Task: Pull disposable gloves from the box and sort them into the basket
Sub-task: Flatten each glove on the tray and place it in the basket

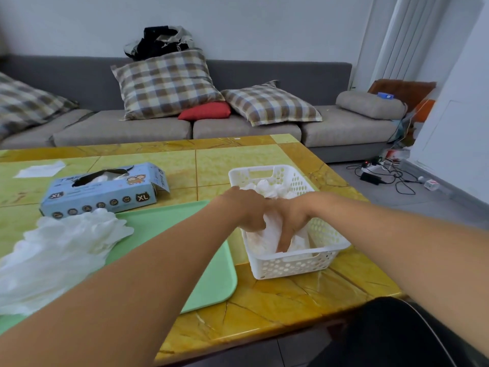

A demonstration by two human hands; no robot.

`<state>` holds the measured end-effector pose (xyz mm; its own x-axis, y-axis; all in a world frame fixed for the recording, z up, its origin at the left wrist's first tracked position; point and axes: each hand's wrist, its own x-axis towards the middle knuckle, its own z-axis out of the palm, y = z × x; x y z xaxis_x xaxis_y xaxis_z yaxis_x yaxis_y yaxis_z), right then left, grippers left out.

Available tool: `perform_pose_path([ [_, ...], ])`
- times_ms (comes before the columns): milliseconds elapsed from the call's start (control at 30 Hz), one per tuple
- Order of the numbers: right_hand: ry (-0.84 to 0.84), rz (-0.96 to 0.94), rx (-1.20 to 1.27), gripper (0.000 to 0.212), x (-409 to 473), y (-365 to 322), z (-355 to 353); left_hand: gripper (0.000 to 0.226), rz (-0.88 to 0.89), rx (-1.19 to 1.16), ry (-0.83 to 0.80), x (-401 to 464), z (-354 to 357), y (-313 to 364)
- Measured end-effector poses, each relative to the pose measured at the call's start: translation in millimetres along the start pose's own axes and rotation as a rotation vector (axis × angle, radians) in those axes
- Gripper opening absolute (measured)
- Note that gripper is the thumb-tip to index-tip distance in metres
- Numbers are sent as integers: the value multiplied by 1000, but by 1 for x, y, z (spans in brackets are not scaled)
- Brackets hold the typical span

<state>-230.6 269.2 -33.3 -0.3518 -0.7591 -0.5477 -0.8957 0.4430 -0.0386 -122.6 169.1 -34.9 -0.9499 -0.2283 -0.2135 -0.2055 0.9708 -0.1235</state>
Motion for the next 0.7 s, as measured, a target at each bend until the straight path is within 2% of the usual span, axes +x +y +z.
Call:
perform_pose_path([
  [133, 110, 36, -20, 91, -30, -20, -43, 19, 118, -369, 275, -44, -9, -32],
  [233, 343, 6, -164, 62, -47, -50, -64, 12, 125, -476, 404, -85, -3, -60],
  [300, 499, -168, -137, 47, -42, -96, -61, 10, 42, -481, 406, -117, 7, -88],
  [367, 519, -373, -35, 36, -27, -153, -50, 11, -90, -457, 390, -151, 22, -125],
  [500, 434, -583, 64, 36, 14, -250, -23, 19, -408, -473, 485, -212, 61, -191],
  [533, 439, -614, 81, 39, 23, -269, -19, 19, -476, -493, 467, -225, 70, -202],
  [633, 502, -674, 63, 45, 51, -316, -10, 20, -598, -459, 252, -252, 90, -229],
  [700, 500, -649, 38, 46, 67, -323, -4, 31, -574, -471, 265, -254, 93, -232],
])
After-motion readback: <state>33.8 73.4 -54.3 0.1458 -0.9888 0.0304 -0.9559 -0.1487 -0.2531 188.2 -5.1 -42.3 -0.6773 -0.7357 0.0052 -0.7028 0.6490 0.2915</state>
